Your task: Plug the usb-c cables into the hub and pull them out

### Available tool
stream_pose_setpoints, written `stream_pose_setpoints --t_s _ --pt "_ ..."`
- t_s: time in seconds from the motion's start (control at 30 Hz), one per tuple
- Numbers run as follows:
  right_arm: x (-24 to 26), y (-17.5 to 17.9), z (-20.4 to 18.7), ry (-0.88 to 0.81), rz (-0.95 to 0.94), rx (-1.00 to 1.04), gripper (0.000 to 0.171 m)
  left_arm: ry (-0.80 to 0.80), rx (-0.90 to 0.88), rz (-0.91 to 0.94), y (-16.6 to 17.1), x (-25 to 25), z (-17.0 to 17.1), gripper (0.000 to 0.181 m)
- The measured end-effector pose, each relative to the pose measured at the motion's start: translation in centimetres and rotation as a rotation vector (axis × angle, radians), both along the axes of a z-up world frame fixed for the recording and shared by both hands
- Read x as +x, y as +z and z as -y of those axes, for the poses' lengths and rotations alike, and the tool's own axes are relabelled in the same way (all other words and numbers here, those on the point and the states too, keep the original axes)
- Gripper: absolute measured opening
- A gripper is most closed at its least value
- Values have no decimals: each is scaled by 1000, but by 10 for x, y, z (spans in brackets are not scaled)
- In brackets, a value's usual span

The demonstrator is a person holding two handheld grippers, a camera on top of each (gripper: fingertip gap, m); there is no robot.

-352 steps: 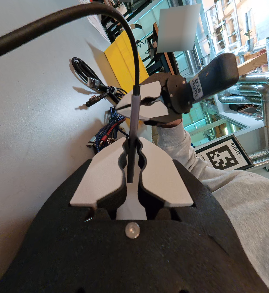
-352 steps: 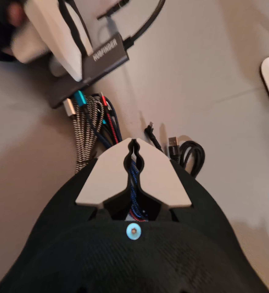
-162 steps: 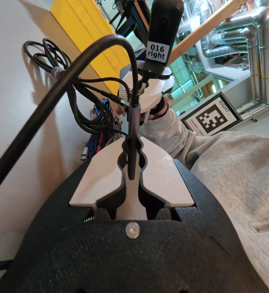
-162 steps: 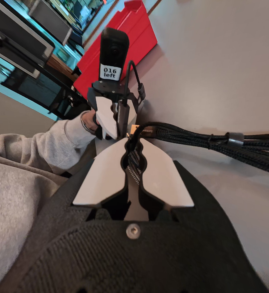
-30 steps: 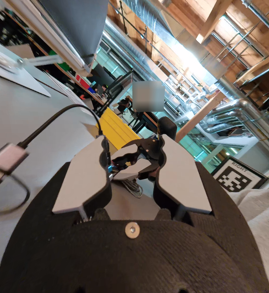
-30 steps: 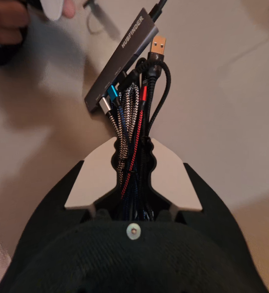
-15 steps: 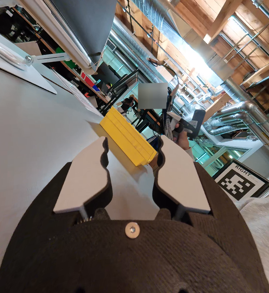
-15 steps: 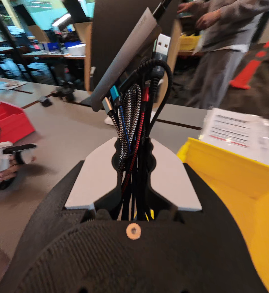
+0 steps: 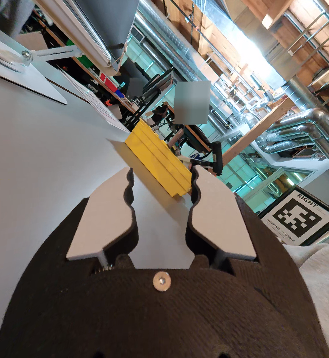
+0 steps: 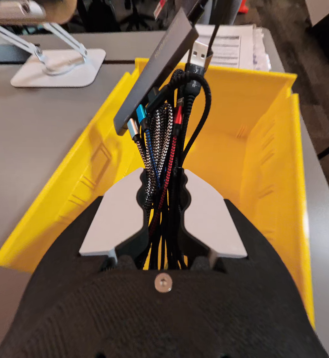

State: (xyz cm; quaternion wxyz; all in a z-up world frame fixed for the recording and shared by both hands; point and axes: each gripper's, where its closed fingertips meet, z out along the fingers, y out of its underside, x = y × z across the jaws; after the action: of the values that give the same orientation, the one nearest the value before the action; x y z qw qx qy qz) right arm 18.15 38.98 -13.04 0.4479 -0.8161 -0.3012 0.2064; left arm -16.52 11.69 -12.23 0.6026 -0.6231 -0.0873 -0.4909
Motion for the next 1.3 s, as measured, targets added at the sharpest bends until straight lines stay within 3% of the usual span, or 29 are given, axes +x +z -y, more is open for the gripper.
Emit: stream_pose_setpoints --t_s 0.23,0.37,0.4,0.6,0.7,0.87,0.9,1.0,1.13,1.3 --pt "-4 -28 -1 9 148 -34 34 5 5 32 1 -4 1 57" --pt "0 -34 -7 -20 248 -9 51 -1 0 26 0 -3 0 57" --pt "1 -25 -10 -34 237 48 59 -1 -1 26 0 -3 0 57" --pt "29 64 -3 -122 -65 252 53 1 -4 21 0 -3 0 57" --pt "60 78 5 -211 -173 343 50 0 -9 12 -1 -3 0 57" --pt "121 49 24 -388 -13 537 42 6 -7 8 -1 -3 0 57" --pt "124 39 26 -384 3 502 41 7 -8 6 -1 -3 1 57" --pt "125 13 24 -388 -41 321 60 11 -9 -9 -1 -1 3 57" --pt "123 -17 17 -373 -53 188 60 19 -9 -42 -1 6 13 53" --pt "125 -23 8 -374 -119 107 58 13 -25 -87 -3 15 16 50"
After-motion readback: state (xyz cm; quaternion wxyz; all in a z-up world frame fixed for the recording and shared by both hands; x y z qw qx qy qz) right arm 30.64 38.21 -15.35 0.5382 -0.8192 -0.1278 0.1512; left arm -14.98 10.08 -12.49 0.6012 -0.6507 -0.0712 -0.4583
